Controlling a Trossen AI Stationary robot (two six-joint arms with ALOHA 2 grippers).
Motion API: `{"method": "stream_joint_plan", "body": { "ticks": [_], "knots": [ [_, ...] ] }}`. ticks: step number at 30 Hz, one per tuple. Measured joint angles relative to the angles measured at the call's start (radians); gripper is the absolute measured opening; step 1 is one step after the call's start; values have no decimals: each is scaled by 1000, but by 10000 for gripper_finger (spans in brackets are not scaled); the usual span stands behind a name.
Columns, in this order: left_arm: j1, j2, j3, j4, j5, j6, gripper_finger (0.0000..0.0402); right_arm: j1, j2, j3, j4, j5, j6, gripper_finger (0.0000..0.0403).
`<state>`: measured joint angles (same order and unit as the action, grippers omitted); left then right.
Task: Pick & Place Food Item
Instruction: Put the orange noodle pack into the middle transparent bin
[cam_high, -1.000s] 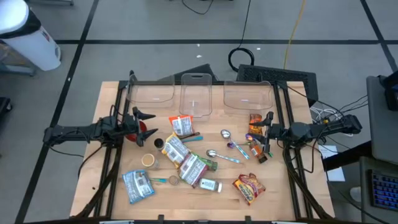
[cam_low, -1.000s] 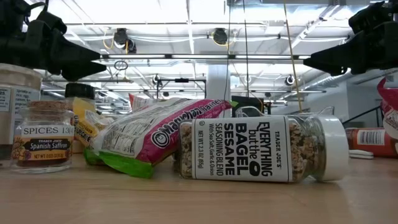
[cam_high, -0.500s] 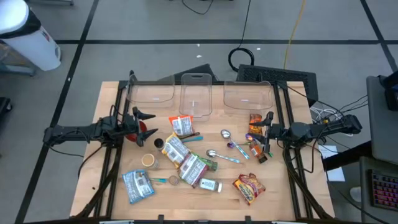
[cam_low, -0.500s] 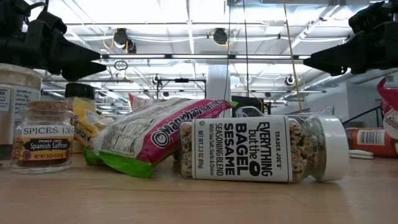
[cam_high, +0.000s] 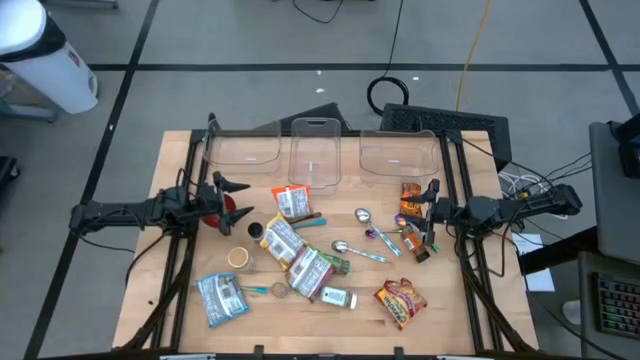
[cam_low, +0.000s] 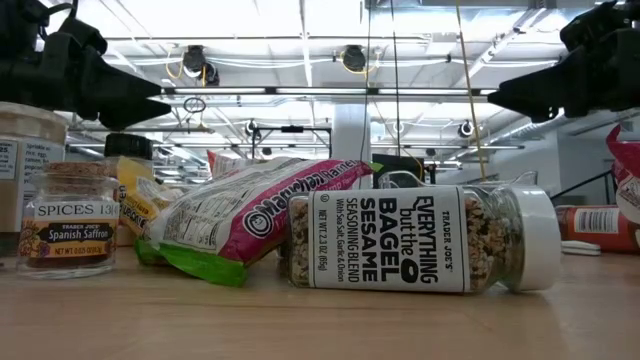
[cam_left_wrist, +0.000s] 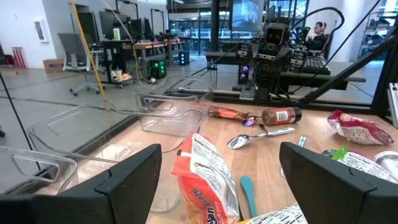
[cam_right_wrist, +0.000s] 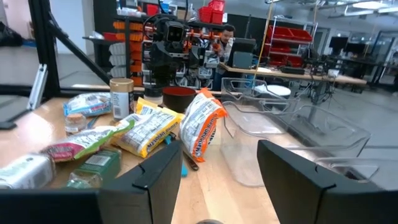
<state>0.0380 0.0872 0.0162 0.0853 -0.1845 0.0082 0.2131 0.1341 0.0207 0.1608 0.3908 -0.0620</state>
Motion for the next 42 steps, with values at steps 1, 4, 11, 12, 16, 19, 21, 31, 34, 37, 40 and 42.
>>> {"method": "stream_joint_plan", "body": {
  "ticks": [1,4,11,12,16,19,21,31,34,37,40,42],
  "knots": [
    [0,0,0,11,0,8,335,0,0,0,0,0,24,201],
    [0,0,0,63,0,-17,335,0,0,0,0,0,103,201],
    [0,0,0,194,0,-167,335,0,0,0,0,0,207,201],
    [0,0,0,219,-4,-191,335,0,0,0,0,0,226,201],
    [0,0,0,287,-41,-230,335,0,0,0,0,0,303,201],
    [0,0,0,282,-118,-194,335,0,0,0,0,0,366,201],
    [0,0,0,268,-149,-191,335,0,0,0,0,0,406,201],
    [0,0,0,268,-158,-178,335,0,0,0,0,1,397,201],
    [0,18,0,231,-178,-175,335,0,0,0,-6,0,324,201],
    [0,54,0,222,-200,-185,335,0,0,0,-11,2,217,201],
    [0,96,0,225,-201,-175,335,0,0,0,9,3,176,201],
    [0,123,1,233,-201,-149,335,0,0,0,66,3,174,201]
  ]
}}
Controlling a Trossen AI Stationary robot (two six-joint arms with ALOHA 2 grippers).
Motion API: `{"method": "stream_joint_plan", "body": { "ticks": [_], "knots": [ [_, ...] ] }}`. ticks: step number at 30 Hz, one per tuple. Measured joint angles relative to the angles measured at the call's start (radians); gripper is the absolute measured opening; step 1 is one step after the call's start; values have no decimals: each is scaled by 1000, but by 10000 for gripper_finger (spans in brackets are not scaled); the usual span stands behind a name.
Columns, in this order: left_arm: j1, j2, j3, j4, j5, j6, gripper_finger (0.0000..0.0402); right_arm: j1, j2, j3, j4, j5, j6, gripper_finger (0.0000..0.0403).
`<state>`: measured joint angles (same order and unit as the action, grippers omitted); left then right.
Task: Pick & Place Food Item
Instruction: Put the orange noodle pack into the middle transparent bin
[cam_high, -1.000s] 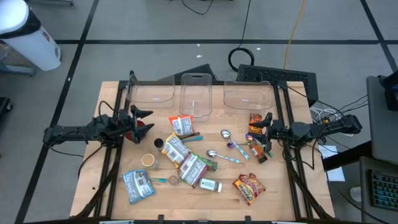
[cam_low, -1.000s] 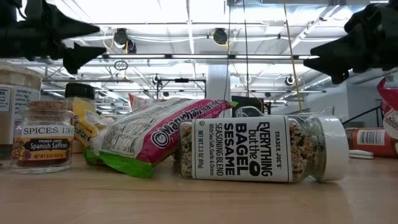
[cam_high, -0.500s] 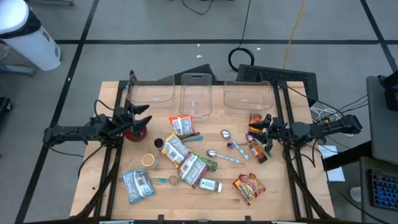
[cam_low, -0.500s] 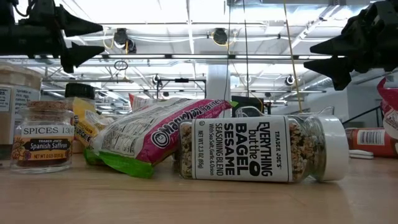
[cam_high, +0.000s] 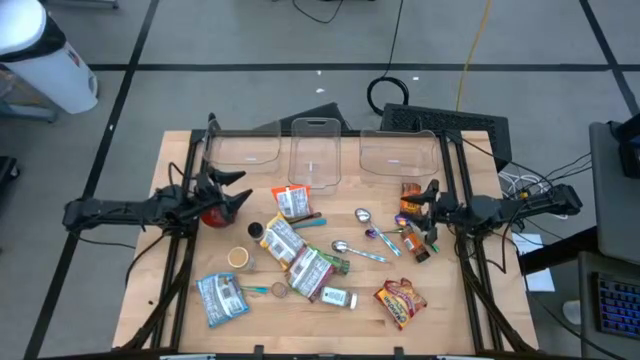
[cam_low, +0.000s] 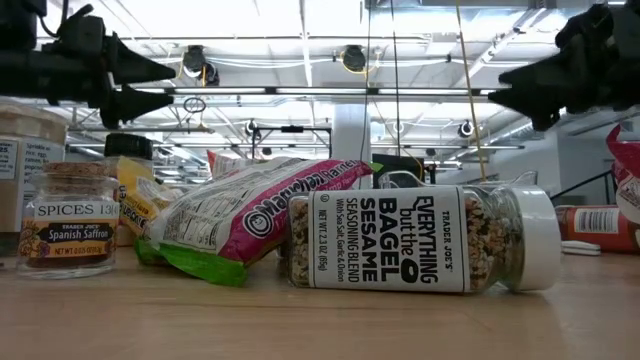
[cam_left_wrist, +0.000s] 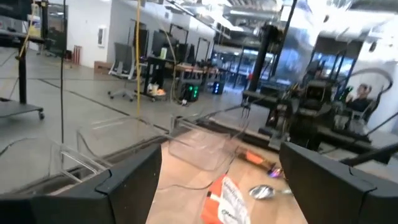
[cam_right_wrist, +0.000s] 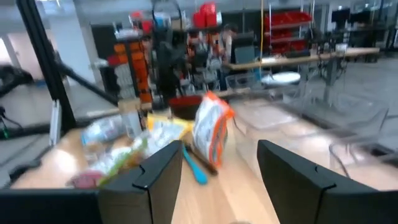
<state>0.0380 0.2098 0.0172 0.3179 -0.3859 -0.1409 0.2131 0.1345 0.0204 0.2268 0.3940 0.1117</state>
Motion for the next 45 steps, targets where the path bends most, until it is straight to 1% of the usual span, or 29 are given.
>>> {"method": "stream_joint_plan", "body": {
  "ticks": [3,5,7,9,11,13,17,19,22,25,27,29,34,37,41,45],
  "knots": [
    [0,39,16,-2,-8,56,335,0,10,0,136,-2,22,201],
    [0,68,37,1,-8,87,335,0,35,0,226,-23,9,201],
    [0,101,63,-10,0,108,335,0,79,1,307,-33,-18,201],
    [0,136,106,-49,19,131,335,0,134,17,347,-26,-35,201],
    [0,175,162,-132,23,146,335,-4,205,58,334,-24,-49,201],
    [0,226,223,-228,24,148,335,-13,296,104,285,-25,-52,201],
    [0,338,360,-380,26,152,335,-35,487,247,296,-29,-113,201],
    [0,391,424,-448,26,170,335,-50,586,317,251,-30,-143,203],
    [0,468,509,-528,25,206,335,-64,702,428,178,-32,-176,216],
    [1,534,562,-582,20,222,335,-81,793,527,112,-33,-186,240],
    [1,570,576,-582,20,220,335,-92,847,570,80,-33,-183,259],
    [1,601,577,-582,20,218,335,-99,881,593,90,-38,-184,277],
    [3,687,573,-585,20,217,335,-118,960,595,132,-143,-166,305],
    [22,741,572,-561,37,217,335,-126,1009,595,202,-185,-147,310],
    [78,812,572,-510,111,247,335,-142,1092,581,304,-226,-162,307],
    [141,872,572,-472,187,268,335,-178,1156,576,387,-314,-168,301]
  ]
}}
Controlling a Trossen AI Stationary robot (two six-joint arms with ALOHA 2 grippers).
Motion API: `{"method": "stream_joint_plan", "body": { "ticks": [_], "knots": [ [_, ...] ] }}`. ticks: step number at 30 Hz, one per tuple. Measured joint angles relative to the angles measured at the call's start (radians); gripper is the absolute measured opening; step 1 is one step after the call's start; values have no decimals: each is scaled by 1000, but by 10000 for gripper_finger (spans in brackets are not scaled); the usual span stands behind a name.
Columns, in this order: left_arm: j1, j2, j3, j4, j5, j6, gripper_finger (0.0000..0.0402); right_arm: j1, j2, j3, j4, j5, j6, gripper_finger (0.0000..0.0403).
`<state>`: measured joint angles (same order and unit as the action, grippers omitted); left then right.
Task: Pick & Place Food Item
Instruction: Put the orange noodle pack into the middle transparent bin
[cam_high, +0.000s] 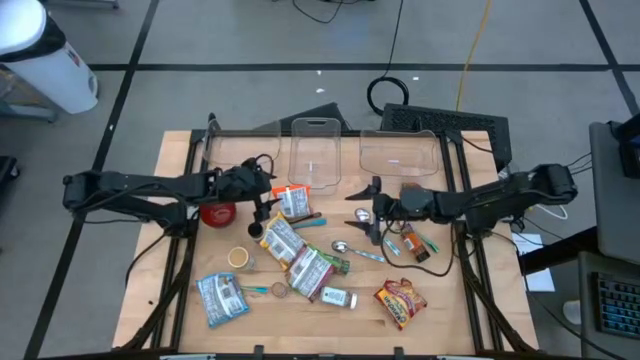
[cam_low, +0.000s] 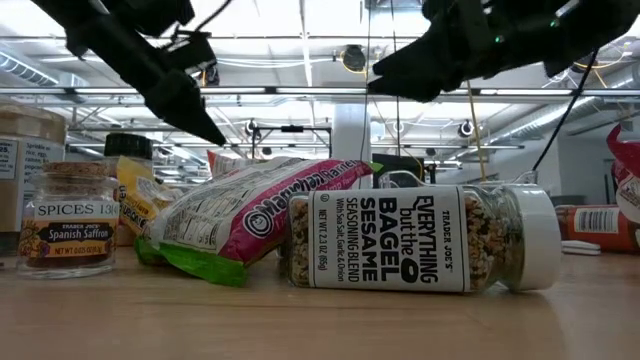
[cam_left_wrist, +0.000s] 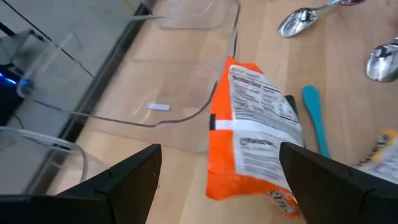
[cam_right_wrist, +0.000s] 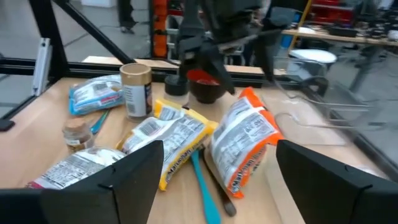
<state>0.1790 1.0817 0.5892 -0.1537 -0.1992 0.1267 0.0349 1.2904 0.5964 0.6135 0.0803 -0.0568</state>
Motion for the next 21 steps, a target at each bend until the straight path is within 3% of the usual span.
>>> {"method": "stream_joint_plan", "body": {
  "ticks": [10,21],
  "knots": [
    [112,84,0,34,234,-37,335,-99,73,-1,59,-162,34,299],
    [131,171,22,52,263,-48,335,-134,83,0,58,-188,41,287]
  ]
}}
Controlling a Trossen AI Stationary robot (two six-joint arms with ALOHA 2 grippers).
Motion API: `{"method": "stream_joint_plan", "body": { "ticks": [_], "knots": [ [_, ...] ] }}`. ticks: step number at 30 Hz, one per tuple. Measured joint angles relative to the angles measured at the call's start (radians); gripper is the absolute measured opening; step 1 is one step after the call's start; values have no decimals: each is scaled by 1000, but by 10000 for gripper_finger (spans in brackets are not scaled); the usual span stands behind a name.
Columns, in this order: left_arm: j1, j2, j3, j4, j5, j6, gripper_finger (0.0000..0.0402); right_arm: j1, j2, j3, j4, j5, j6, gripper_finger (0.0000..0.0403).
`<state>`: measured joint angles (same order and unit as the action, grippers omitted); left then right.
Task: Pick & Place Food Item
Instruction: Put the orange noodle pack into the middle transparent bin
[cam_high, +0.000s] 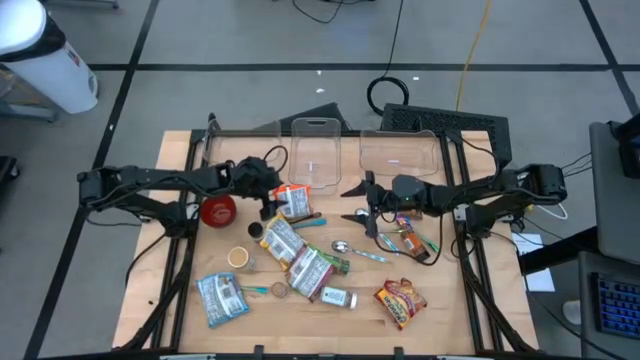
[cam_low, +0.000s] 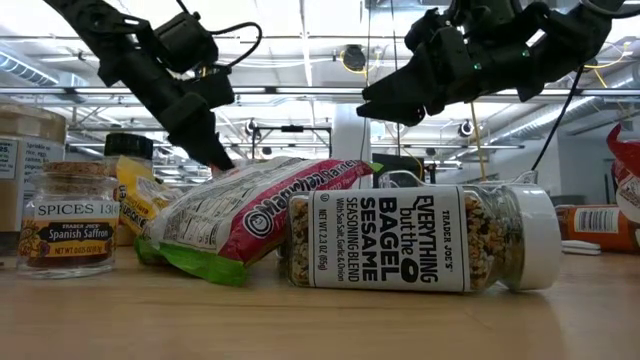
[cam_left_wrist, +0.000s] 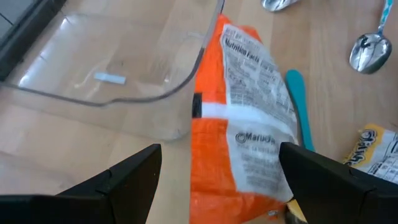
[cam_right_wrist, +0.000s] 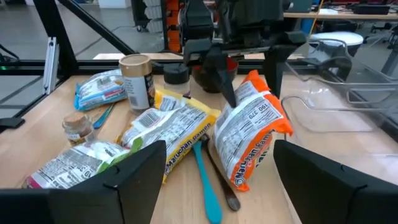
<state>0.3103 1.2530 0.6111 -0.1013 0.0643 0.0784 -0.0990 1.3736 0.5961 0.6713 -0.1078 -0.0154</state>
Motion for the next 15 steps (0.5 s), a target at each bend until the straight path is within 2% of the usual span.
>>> {"method": "stream_joint_plan", "body": {
  "ticks": [9,12,15],
  "knots": [
    [0,0,27,-2,8,18,333,0,0,0,-19,1,2,279],
    [0,0,27,-5,22,14,308,0,0,0,-27,1,3,276],
    [0,0,27,-8,29,-6,264,0,0,0,-32,2,3,273]
  ]
}}
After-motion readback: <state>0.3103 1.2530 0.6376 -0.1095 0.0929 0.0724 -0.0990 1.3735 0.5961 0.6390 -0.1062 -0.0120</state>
